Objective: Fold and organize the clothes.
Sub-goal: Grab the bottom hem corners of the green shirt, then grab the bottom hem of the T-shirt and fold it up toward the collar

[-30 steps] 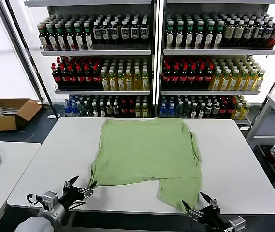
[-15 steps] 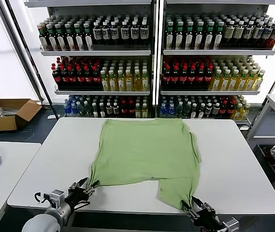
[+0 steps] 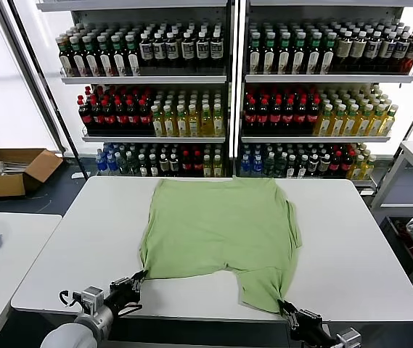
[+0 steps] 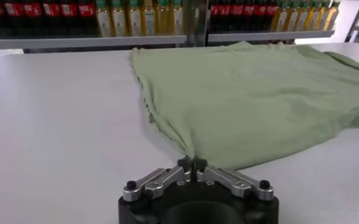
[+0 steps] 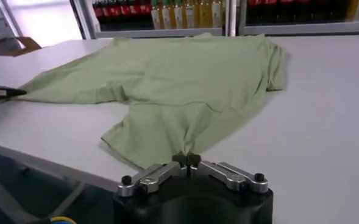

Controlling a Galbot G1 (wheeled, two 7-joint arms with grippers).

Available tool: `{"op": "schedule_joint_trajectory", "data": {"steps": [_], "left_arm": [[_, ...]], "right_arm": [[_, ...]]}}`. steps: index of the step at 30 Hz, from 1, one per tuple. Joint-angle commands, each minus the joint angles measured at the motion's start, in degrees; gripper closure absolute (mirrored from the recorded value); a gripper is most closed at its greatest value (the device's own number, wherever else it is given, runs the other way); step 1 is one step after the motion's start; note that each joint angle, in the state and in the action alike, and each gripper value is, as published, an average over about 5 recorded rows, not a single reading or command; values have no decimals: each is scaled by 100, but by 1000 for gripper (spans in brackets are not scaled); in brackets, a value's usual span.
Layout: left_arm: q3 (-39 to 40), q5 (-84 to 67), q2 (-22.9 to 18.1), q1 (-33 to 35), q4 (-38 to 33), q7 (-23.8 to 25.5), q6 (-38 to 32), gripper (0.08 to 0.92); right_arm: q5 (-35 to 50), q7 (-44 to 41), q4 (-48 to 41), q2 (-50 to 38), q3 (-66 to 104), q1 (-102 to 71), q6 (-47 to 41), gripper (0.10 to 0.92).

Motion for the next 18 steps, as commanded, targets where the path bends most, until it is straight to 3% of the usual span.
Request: {"op": "schedule_joint_trajectory", "data": {"steps": [1, 12, 18], "left_arm": [[-273, -128, -131, 440, -685, -117, -96, 914], [-776, -209, -458, 1518, -1890, -230, -156, 914], [-1019, -513, -408, 1857, -2293, -274, -148, 914]], "right_arm": [[782, -789, -25, 65, 303, -311, 979, 920], [1534, -1467, 173, 147, 897, -1424, 1178, 920], [2262, -1436, 291, 98, 1022, -1396, 1069, 920]]}}
